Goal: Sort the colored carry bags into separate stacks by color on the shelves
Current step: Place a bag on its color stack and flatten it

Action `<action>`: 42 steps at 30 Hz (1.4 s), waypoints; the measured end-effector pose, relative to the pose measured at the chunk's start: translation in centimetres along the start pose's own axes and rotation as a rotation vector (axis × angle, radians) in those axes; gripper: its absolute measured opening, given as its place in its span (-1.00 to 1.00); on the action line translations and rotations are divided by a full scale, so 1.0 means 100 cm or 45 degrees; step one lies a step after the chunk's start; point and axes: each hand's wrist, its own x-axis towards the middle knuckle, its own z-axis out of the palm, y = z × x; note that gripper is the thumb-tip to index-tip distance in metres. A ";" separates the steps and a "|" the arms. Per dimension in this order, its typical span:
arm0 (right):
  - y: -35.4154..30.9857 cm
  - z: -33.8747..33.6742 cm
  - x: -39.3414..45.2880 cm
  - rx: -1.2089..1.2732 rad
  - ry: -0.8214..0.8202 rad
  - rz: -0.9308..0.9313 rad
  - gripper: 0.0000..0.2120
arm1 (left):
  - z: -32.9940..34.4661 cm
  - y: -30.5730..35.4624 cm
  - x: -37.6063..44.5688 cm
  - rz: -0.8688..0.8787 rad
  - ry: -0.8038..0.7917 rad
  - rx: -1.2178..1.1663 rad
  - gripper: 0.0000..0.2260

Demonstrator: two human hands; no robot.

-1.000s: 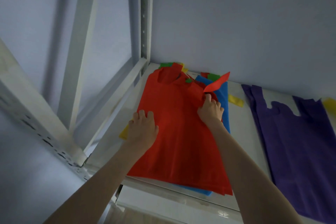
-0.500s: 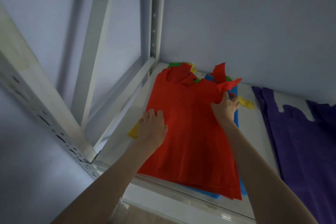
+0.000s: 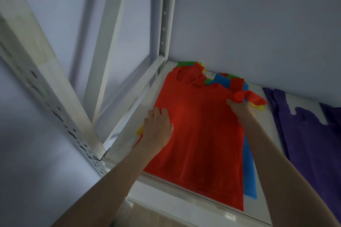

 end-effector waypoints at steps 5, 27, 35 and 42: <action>0.001 -0.011 -0.002 0.366 -0.191 0.094 -0.53 | -0.001 -0.002 -0.001 -0.019 0.039 -0.011 -0.61; 0.020 -0.013 -0.010 0.345 -0.079 -0.002 -0.89 | -0.005 -0.008 -0.010 -0.036 0.047 -0.056 -0.72; 0.055 -0.045 -0.005 0.252 0.041 -0.174 -0.86 | 0.002 0.007 -0.014 0.054 -0.012 -0.128 -0.66; 0.055 -0.048 -0.013 0.216 -0.042 -0.122 -0.73 | 0.008 0.015 -0.017 0.005 0.035 -0.041 -0.61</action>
